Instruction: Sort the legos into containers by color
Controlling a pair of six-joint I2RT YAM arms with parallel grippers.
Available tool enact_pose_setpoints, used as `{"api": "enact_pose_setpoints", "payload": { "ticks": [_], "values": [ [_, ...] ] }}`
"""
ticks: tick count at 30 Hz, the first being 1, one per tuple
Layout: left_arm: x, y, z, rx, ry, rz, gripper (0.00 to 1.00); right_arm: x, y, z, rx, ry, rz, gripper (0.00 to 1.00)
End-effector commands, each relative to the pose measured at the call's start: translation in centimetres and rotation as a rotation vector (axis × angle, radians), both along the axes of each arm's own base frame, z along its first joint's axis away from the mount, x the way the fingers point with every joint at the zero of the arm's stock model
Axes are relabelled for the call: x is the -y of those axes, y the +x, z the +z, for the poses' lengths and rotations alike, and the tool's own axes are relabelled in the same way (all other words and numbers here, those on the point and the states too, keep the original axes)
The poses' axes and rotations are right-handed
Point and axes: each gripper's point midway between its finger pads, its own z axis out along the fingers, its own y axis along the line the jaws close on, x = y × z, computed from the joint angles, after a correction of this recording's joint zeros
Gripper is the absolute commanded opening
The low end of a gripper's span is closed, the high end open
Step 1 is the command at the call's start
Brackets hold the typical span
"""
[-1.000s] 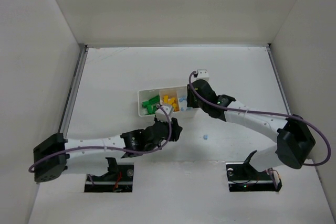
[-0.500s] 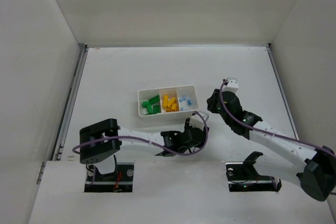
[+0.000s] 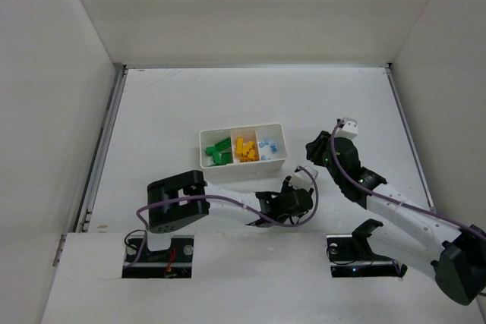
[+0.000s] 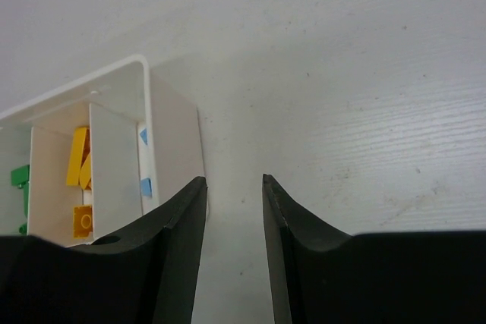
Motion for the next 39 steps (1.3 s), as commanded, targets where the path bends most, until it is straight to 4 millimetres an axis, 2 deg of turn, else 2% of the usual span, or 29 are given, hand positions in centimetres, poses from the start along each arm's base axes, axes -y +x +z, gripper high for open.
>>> {"api": "enact_pose_setpoints", "payload": {
  "ticks": [1,11,16,19,23,28,31,34,39],
  "values": [
    [0.9,0.7,1.0,0.025,-0.015,0.024,0.36,-1.0,0.6,2.0,0.071,0.071,0.017,0.41],
    [0.6,1.6,-0.5,0.024,0.016,0.055,0.30,-1.1,0.6,2.1,0.085,0.084,0.025,0.42],
    [0.5,1.8,-0.8,0.031,0.020,0.063,0.12,-1.2,0.5,2.0,0.089,0.093,0.027,0.42],
    [-0.4,2.0,0.5,0.056,0.003,0.086,0.09,-1.2,0.4,1.8,0.089,0.100,0.025,0.42],
    [-2.4,2.9,3.8,0.105,-0.048,0.128,0.09,-0.9,0.4,1.5,0.093,0.117,0.006,0.43],
    [-5.0,6.0,9.2,0.134,-0.164,0.213,0.10,0.4,0.6,0.6,0.093,0.124,-0.050,0.44],
    [-6.2,8.6,11.3,0.139,-0.221,0.265,0.11,0.9,0.5,0.2,0.098,0.131,-0.074,0.44],
    [-6.9,11.6,12.5,0.142,-0.253,0.302,0.12,0.9,0.5,0.0,0.102,0.139,-0.074,0.44],
    [-7.9,15.5,12.0,0.146,-0.235,0.363,0.16,0.6,0.6,-0.7,0.090,0.137,-0.068,0.44]
  ]
}}
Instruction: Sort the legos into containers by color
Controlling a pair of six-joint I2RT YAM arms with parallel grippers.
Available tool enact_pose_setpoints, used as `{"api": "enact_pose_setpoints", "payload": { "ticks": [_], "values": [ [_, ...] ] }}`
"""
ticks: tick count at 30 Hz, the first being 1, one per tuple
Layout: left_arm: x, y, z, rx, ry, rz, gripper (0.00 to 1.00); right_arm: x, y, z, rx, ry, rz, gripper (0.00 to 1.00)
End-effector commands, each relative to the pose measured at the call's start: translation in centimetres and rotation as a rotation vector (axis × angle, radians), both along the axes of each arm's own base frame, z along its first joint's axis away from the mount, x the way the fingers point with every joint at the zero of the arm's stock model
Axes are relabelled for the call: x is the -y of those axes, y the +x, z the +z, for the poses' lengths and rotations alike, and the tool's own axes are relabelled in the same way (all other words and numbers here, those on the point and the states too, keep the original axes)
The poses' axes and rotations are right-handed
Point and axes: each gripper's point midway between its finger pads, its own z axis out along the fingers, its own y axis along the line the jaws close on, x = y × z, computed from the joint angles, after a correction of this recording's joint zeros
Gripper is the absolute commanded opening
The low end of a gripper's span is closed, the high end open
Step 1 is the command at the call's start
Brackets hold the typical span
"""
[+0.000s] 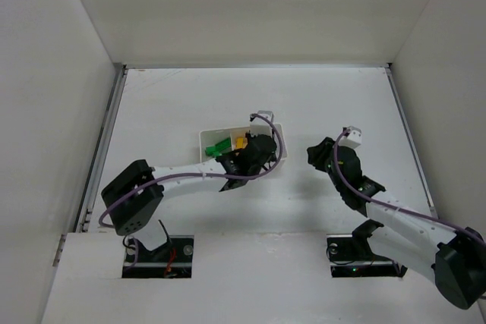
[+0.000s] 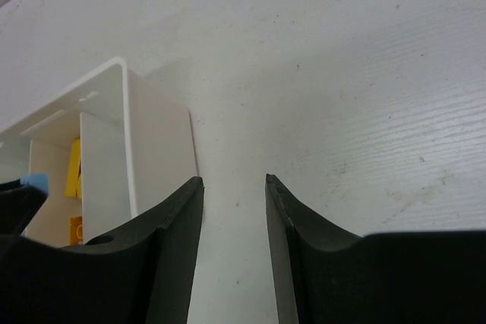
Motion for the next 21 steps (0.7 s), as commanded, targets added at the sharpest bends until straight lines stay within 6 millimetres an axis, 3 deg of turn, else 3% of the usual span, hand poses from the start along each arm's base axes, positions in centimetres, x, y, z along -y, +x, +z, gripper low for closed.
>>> {"api": "enact_pose_setpoints", "payload": {
  "ticks": [1,8,12,16,17,18,21],
  "values": [
    [0.6,2.2,0.8,0.011,-0.012,-0.004,0.19,-0.2,1.0,1.3,0.059,0.042,-0.024,0.44],
    [0.5,3.0,2.0,0.027,-0.028,-0.005,0.50,-0.2,1.0,1.1,0.059,0.040,-0.029,0.48],
    [-1.1,2.6,3.4,0.048,-0.049,0.014,0.62,-0.2,1.1,1.1,0.060,0.037,-0.028,0.48],
    [-4.8,1.9,4.3,0.059,-0.080,0.080,0.76,0.2,1.0,1.3,0.071,0.037,-0.038,0.52],
    [-6.2,1.8,4.5,0.062,-0.089,0.108,0.83,0.3,1.0,1.4,0.077,0.036,-0.047,0.52],
    [-7.6,1.7,4.7,0.066,-0.097,0.140,1.00,0.6,1.0,1.5,0.082,0.032,-0.057,0.54],
    [-12.3,1.4,4.8,0.069,-0.098,0.239,1.00,1.4,0.9,1.7,0.100,0.024,-0.094,0.59]
  ]
}}
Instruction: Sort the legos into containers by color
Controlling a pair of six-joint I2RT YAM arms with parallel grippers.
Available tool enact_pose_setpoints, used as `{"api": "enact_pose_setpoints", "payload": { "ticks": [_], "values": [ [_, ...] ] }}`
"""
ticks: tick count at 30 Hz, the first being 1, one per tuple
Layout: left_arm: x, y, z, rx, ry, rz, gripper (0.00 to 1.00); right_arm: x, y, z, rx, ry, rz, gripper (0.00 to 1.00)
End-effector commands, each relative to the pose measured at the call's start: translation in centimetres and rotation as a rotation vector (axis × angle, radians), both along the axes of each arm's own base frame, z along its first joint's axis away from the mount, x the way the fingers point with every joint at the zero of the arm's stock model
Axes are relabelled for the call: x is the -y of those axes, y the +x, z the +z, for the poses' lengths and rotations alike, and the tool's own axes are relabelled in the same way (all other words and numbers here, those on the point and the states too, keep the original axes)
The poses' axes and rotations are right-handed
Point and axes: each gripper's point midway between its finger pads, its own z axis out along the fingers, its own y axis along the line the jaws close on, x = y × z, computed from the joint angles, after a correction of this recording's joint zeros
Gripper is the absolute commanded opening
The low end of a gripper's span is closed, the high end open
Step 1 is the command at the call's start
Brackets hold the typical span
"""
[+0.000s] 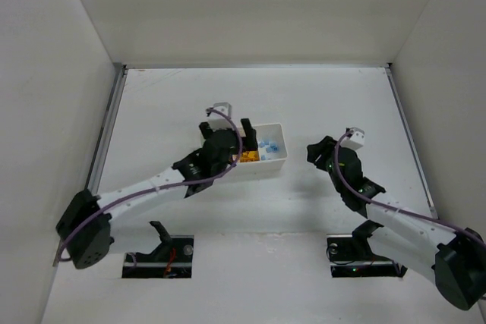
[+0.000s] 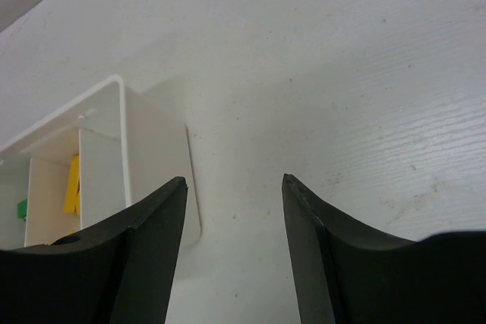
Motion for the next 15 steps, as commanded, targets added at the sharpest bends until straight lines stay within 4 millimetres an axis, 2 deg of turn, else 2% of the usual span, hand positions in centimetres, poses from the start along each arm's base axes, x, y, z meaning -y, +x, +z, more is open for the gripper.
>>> {"api": "enact_pose_setpoints", "payload": {
  "ticks": [1,4,8,9,10,15],
  "values": [
    [-5.8,-0.1,0.3,0.002,-0.008,0.157,1.00,1.1,0.5,1.7,0.076,0.013,-0.065,0.61],
    [-10.8,-1.0,-0.3,-0.029,-0.046,0.282,1.00,1.6,0.5,1.6,0.082,0.003,-0.091,0.65],
    [-15.6,-2.5,-1.8,-0.090,-0.124,0.402,1.00,2.3,0.5,1.2,0.078,-0.024,-0.127,0.70],
    [-16.5,-3.0,-2.4,-0.115,-0.141,0.431,1.00,2.4,0.5,1.1,0.078,-0.030,-0.134,0.78],
    [-17.5,-3.4,-3.1,-0.143,-0.145,0.464,1.00,2.5,0.5,1.0,0.077,-0.036,-0.142,1.00],
    [-21.3,-5.2,-5.8,-0.274,-0.135,0.595,1.00,4.1,0.7,0.3,0.074,-0.098,-0.221,1.00]
  ]
}}
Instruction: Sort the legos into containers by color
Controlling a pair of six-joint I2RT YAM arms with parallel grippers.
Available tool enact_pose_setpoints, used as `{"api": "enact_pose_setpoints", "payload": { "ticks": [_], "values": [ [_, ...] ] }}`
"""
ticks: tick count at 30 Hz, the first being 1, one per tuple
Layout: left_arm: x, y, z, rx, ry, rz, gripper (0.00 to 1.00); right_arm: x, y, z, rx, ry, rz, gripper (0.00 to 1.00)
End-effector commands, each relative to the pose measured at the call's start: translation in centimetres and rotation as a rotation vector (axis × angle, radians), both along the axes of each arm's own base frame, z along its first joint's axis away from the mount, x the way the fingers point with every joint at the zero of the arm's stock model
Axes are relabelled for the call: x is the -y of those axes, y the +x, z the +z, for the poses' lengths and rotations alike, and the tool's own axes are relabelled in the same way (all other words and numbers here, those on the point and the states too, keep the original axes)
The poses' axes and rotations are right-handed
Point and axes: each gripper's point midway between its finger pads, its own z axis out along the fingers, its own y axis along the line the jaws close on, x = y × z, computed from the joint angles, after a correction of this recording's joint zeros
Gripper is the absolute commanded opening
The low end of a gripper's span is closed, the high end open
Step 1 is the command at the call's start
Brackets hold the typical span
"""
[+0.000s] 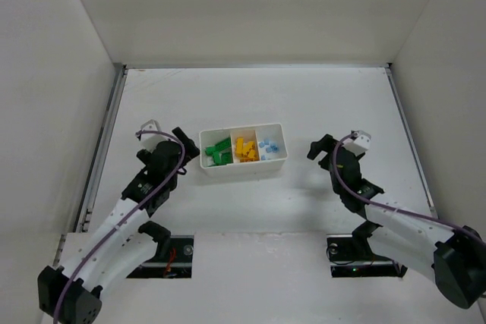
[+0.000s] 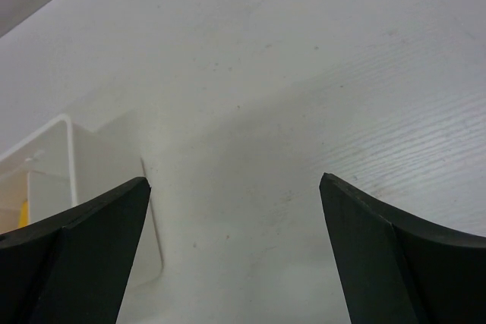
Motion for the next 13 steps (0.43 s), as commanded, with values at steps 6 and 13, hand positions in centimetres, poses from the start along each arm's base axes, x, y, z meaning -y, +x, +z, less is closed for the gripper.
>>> {"api": "enact_pose_setpoints", "payload": {
  "ticks": [6,13],
  "values": [
    [-2.8,-3.1,-3.0,-0.167,-0.063,0.124,1.00,1.7,0.6,-0.3,0.046,-0.048,-0.110,1.00],
    [-2.1,-3.0,-3.1,-0.167,-0.038,0.077,1.00,0.9,0.9,-0.6,0.029,-0.082,-0.087,1.00]
  ]
}}
